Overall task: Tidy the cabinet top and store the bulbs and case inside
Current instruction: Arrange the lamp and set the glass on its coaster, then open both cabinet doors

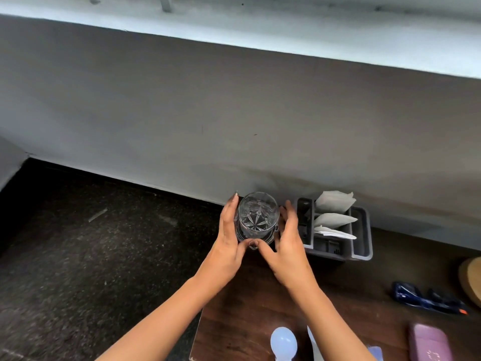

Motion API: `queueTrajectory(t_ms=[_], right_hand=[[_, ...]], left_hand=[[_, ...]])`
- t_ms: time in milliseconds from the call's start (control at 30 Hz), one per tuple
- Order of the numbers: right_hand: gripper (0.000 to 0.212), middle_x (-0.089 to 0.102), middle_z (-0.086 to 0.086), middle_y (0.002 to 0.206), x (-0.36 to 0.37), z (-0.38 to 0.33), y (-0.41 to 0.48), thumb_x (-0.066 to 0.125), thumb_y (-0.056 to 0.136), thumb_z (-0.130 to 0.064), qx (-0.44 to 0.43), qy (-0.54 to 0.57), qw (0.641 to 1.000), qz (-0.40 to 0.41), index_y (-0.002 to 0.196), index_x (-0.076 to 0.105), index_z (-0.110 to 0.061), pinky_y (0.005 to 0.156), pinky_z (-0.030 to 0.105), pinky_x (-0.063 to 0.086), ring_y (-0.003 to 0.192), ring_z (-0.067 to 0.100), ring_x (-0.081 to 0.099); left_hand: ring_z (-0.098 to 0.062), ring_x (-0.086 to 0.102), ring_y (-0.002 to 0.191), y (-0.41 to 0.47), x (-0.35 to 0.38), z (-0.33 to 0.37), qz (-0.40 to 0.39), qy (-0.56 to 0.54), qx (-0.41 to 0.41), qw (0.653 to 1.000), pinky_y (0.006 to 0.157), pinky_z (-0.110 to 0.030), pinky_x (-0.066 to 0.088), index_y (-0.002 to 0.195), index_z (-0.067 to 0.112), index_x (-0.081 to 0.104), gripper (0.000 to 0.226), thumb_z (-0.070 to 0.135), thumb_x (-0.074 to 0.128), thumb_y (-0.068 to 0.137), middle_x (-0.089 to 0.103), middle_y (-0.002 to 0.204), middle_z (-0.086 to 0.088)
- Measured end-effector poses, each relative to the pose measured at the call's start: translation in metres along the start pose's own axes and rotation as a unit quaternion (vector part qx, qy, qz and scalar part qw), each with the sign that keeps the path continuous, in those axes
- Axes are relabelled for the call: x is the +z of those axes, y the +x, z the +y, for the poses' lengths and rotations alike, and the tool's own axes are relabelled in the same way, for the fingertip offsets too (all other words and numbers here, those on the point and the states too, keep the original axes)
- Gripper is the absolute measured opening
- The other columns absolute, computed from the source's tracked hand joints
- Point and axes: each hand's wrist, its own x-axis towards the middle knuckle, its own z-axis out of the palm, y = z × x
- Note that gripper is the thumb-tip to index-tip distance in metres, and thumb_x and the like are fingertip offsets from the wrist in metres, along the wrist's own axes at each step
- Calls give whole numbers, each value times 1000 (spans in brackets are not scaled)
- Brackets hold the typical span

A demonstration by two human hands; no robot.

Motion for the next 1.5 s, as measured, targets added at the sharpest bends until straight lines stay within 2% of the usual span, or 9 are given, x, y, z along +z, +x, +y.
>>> queueTrajectory(t_ms=[100, 233, 400, 533, 900, 1100, 1233, 1367, 1500], right_hand=[[86, 17, 10, 152, -1, 0, -10, 61, 78, -5, 5, 23, 999, 34, 143, 6, -21, 112, 47, 30, 140, 19, 23], [70, 29, 5, 145, -7, -10, -28, 58, 82, -5, -8, 28, 998, 59, 139, 20, -17, 110, 42, 35, 132, 17, 36], [39, 51, -4, 112, -22, -21, -67, 51, 85, 1, -70, -8, 990, 121, 118, 46, -19, 92, 19, 43, 104, 1, 51], [30, 59, 1, 100, -40, -13, -104, 48, 84, 3, -84, -43, 983, 158, 105, 54, -18, 84, 5, 37, 97, 4, 54], [41, 59, -11, 90, -97, 33, -255, 47, 80, 6, -136, -69, 973, 171, 87, 52, -34, 83, 28, 46, 90, 14, 58], [19, 56, -16, 92, -92, 134, -315, 37, 71, -29, -170, -55, 942, 285, 78, 53, -36, 80, 2, 32, 84, 0, 49], [21, 52, -4, 79, -59, 223, -316, 38, 68, -30, -164, -37, 927, 336, 83, 53, -36, 81, -2, 30, 85, -10, 46], [36, 49, 5, 95, -29, 295, -290, 54, 69, -17, -162, 4, 919, 358, 104, 56, -13, 81, -9, 27, 86, 0, 53], [55, 44, 12, 115, -14, 325, -266, 65, 72, 7, -170, 32, 937, 305, 122, 43, 4, 90, 8, 31, 107, 25, 48]], left_hand=[[-1, 2, 142, -8, 2, 9, 55, 65, 38, 996, 116, -19, 12, 142, 28, 3, 91, -3, 62, 81, 1, 151, 5], [-16, 18, 135, -25, 10, 18, 111, 189, 57, 974, 110, -57, 28, 139, 18, 12, 85, 1, 67, 76, 13, 144, 2], [-13, 38, 108, -60, 17, 35, 104, 290, 76, 948, 80, -19, 28, 132, 23, 21, 60, 28, 52, 81, 31, 132, 2], [-7, 38, 96, -102, 23, 49, 81, 329, 119, 933, 72, -16, 21, 121, 25, 36, 43, 38, 46, 81, 37, 117, 7], [19, 34, 84, -274, 108, 66, 26, 190, -25, 981, 73, -6, 32, 95, 56, 38, 31, 54, 45, 65, 37, 102, 36], [10, 41, 102, -313, 181, 40, 12, 34, -64, 997, 90, -6, 31, 84, 54, 48, 9, 48, 45, 77, 45, 103, 32], [11, 41, 112, -310, 223, -5, 75, -49, -67, 994, 98, -12, 37, 106, 42, 40, 34, 17, 56, 88, 46, 116, 14], [17, 40, 111, -295, 265, -58, 147, -83, -10, 986, 95, 1, 30, 109, 53, 45, 46, 16, 56, 85, 51, 117, 9], [17, 43, 112, -283, 290, -90, 166, -98, 55, 980, 96, -2, 33, 107, 72, 38, 52, 34, 53, 74, 54, 117, 23]])
